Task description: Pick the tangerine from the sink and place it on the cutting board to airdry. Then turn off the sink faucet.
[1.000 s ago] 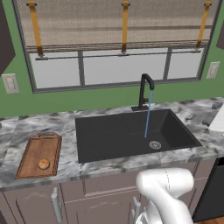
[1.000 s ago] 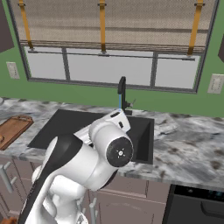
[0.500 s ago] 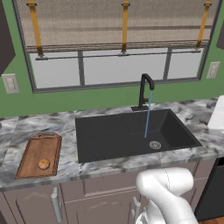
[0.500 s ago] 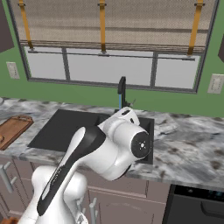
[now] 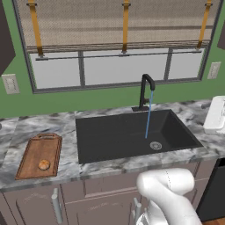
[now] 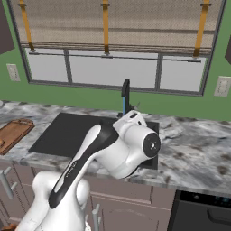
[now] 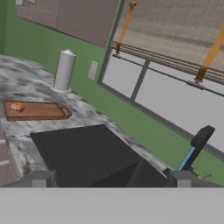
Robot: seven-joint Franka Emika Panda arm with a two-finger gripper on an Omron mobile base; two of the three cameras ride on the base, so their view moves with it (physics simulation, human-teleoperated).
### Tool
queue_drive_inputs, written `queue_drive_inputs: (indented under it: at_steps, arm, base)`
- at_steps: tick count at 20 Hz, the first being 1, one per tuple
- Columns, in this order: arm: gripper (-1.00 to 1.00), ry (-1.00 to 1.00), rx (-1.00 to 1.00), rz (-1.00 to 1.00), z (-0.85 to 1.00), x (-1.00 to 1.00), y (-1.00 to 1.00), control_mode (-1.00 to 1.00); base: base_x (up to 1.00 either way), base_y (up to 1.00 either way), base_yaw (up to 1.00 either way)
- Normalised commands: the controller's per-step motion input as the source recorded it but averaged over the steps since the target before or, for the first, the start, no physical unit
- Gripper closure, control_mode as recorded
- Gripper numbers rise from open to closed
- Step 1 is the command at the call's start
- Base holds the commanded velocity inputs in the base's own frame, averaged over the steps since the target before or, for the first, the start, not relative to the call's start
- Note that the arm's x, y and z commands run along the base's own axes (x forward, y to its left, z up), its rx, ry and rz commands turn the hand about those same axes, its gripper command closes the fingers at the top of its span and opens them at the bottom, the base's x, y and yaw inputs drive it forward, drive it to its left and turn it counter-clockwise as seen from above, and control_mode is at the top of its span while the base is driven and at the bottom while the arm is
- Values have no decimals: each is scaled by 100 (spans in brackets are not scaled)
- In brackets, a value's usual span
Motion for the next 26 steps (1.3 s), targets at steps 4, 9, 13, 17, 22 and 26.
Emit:
queue_drive_inputs:
  at_steps: [4,9,13,17,22,26]
  arm:
    - [-100,0,0,0,-19,25,-3,-100]
    - [-100,0,0,0,-5,25,-8,-100]
    - [-100,0,0,0,0,27,-12,-100]
    - [-100,0,0,0,0,34,-17,-100]
    - [-100,0,0,5,0,16,-16,-100]
    - [-100,0,1,9,0,12,-1,-100]
  base:
    - [0,0,0]
    - [0,0,0]
    - [0,0,0]
    - [0,0,0]
    - [0,0,0]
    - [0,0,0]
